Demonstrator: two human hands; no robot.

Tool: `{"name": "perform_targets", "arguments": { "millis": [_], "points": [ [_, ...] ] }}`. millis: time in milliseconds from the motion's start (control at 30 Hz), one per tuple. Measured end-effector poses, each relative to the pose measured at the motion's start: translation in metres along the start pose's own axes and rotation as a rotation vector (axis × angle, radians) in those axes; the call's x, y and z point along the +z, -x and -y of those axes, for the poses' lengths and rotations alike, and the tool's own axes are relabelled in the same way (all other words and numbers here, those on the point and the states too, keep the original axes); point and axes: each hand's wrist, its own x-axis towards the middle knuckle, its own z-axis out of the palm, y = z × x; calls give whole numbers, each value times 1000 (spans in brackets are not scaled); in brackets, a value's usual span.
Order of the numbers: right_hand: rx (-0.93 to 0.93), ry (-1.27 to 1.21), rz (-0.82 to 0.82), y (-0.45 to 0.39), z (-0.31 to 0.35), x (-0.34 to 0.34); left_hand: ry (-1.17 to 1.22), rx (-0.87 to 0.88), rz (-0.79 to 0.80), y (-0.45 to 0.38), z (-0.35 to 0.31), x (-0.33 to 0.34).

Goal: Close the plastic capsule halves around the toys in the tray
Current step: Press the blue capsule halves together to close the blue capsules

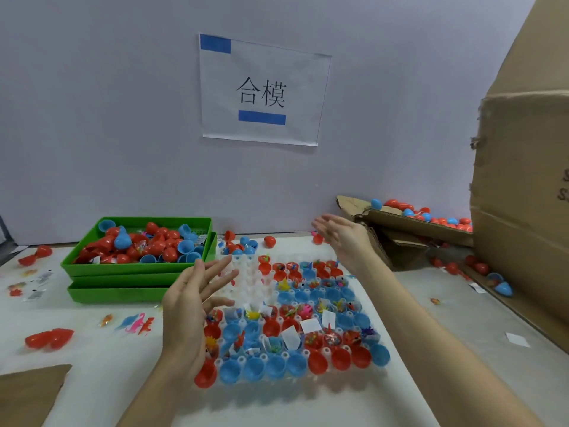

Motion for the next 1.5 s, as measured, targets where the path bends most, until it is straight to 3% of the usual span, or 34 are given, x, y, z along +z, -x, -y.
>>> {"name": "perform_targets", "arguments": {
  "millis": [100, 200, 433, 633, 833, 1500],
  "points": [
    [-148, 515, 3, 28, -25, -5, -24, 19, -1, 2, -1, 2],
    [-315, 986, 131, 40, -42, 1, -33, 23, -12, 2, -1, 2],
    [-355, 1350, 258, 11, -44, 32, 52, -23, -52, -3, -1, -3],
    [-307, 1430, 342, 2, -45, 40, 54, -72, -55, -6, 2, -6],
    [-416, 1386, 269, 25, -45, 31, 29, -83, -43, -5, 1, -7],
    [-335, 1519, 538, 69, -41, 14, -70, -102, 14, 0, 4, -4]
  ]
}}
